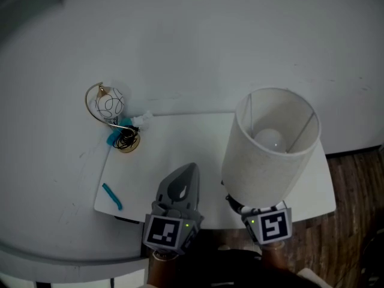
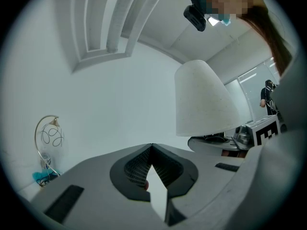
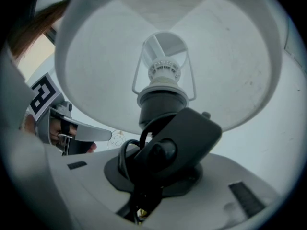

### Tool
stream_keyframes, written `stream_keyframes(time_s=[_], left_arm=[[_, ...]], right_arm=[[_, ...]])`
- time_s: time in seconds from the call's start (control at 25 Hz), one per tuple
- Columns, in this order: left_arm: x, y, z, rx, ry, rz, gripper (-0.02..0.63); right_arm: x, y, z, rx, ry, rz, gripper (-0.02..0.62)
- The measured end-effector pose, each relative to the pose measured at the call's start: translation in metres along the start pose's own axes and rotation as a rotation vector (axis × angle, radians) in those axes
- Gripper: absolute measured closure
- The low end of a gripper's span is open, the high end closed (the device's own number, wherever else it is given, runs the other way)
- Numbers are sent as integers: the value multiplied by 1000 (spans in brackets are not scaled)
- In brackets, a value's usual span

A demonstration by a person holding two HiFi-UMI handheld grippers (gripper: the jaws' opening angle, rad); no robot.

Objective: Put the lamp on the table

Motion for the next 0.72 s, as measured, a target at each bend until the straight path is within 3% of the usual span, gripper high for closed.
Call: stream_keyframes(time_s=[0.36, 0.72], left_arm=[[5, -13, 5, 8, -15, -10, 607], [14, -33, 13, 16, -34, -18, 607]], right_arm=[[15, -2, 16, 11, 31, -40, 514], [34, -7, 40, 4, 1, -52, 514]])
Point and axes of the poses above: the fingertips, and each gripper's own axes: x forward along the fingers, y to its right, z out of its underside, the point moved 3 cm from there along -x, backward along the fingers, and after that the axes turned 9 degrees about x, right-handed, at the moved point
